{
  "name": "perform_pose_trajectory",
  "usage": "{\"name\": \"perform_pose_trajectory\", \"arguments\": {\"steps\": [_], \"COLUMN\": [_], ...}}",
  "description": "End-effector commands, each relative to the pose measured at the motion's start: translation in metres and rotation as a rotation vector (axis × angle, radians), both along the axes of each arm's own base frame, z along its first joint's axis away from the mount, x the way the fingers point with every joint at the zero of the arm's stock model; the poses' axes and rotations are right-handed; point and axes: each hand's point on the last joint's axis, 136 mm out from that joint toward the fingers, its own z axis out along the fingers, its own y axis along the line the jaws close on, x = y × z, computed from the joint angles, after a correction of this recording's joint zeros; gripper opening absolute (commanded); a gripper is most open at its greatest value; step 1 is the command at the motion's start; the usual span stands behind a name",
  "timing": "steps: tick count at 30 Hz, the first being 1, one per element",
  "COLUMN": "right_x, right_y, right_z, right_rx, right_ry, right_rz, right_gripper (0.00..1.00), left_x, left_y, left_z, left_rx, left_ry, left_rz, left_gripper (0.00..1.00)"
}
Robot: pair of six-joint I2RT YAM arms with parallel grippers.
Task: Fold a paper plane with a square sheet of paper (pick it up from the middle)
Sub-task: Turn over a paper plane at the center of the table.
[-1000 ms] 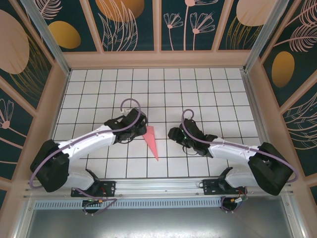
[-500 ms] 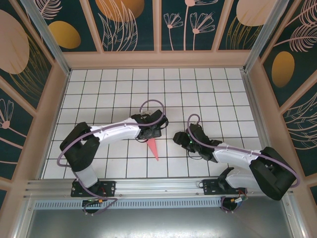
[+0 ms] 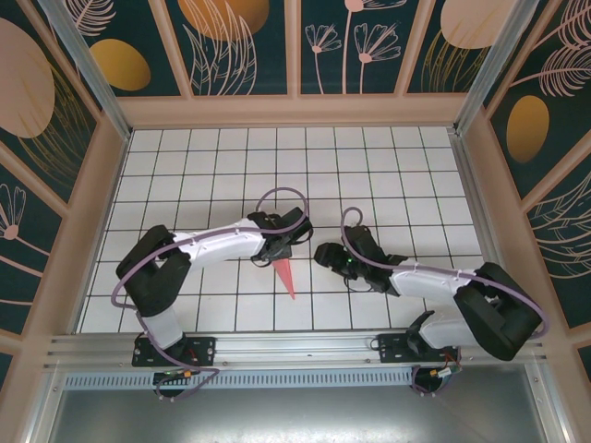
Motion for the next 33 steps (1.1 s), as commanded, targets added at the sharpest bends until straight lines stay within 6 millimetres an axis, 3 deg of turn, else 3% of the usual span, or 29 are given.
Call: {"name": "perform_pose_trajectory", "arguments": {"steps": [1,11,15,27,33], "right_x": [0.005,-0.002,-0.007,-0.012,-0.018], "right_y": [0.025,0.071,0.087,0.116,0.120], "right_z": [0.018,0.015,0.011,0.003,0.000], "right_rx": [0.068,0.078,0.080,0.115,0.114], "right_ry": [-0.039,-0.025,-0.018,0.011,0.017], "right_rz": [0.094,0.272,0.322,0.402,0.432], "right_gripper": [0.58,0.58,0.57,0.53,0.52], "left_x": [-0.001,-0.011,-0.013,-0.013,-0.013], "left_y": [0.009,0.020,0.024,0.027,0.027], "left_z": [0.016,0.009,0.007,0.004,0.002], "left_rx": [-0.030,-0.049,-0.066,-0.067,-0.070], "left_ry": [-0.061,-0.062,-0.070,-0.075,-0.073], "left_rz": [0.023,0.023,0.022,0.009,0.007], "left_gripper": [0.50,0.26,0.22,0.20,0.20]}}
